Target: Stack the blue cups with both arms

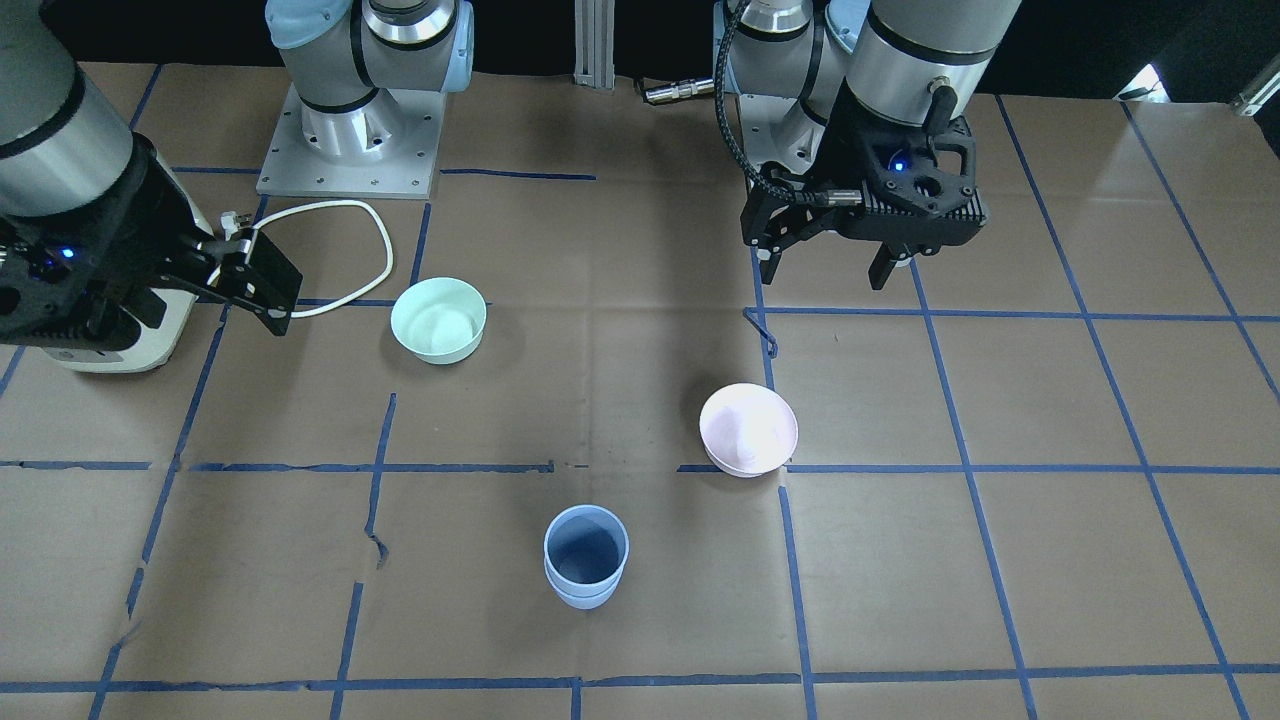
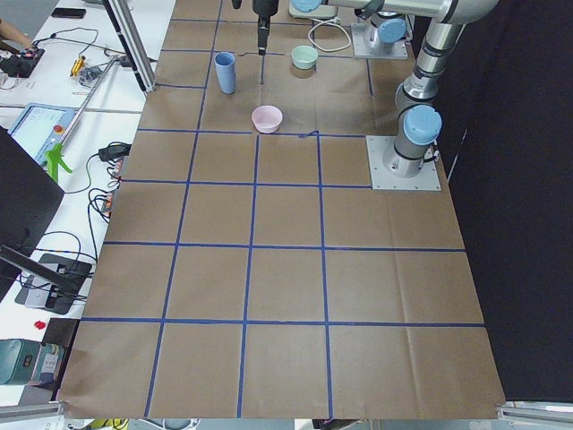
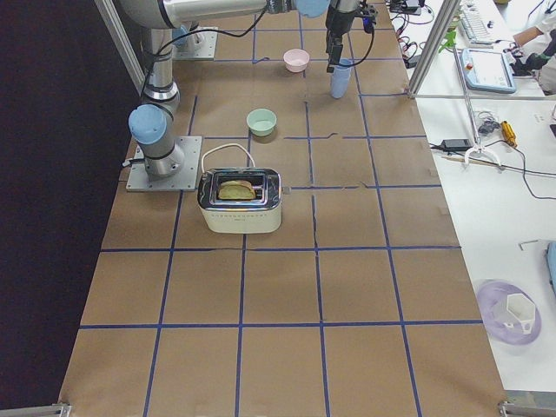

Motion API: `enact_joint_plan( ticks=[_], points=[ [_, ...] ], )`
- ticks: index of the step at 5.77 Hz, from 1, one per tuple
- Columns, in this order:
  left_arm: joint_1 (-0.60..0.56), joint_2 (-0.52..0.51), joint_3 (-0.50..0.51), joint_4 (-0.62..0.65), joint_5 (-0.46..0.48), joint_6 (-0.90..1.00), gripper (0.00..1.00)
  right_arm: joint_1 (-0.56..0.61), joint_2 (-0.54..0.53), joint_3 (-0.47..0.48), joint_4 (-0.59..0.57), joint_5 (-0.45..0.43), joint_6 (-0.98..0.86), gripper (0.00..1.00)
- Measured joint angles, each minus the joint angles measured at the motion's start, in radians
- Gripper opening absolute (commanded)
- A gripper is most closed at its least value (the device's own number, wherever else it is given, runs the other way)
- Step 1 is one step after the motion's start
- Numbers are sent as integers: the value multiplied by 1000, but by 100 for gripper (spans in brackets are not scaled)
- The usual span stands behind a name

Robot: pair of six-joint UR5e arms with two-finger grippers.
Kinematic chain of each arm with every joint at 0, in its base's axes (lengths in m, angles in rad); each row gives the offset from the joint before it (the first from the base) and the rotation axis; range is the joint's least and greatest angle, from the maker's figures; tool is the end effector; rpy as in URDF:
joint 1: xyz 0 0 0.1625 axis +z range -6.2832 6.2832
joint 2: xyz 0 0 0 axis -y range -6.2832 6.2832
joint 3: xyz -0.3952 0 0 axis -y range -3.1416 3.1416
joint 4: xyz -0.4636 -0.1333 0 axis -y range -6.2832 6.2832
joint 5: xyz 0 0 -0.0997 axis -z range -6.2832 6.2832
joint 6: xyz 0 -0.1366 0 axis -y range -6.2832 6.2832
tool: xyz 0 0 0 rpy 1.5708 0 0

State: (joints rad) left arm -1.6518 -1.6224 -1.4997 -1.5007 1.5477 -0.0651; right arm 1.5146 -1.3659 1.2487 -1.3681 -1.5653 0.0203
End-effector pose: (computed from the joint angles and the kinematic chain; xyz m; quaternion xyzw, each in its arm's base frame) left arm -0.1842 -0.5824 0.4391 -0.0085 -0.9989 0.0438 0.0148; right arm 0.0985 -0.6350 0.4590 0.0383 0.9983 0.0427 0.0035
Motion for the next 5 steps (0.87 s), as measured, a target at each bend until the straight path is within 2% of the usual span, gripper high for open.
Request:
enact_joint_plan(
  ticks=[1,2,5],
  points=[
    [0,-2,0,-1,2,-2,99,1,-48,75,-35,2,28,100],
    [0,-2,2,-9,2,-6,99,20,-69,110,-67,1,49,100],
    [1,8,4,-27,3,-13,99,40,-66,130,-94,1,46,100]
  ],
)
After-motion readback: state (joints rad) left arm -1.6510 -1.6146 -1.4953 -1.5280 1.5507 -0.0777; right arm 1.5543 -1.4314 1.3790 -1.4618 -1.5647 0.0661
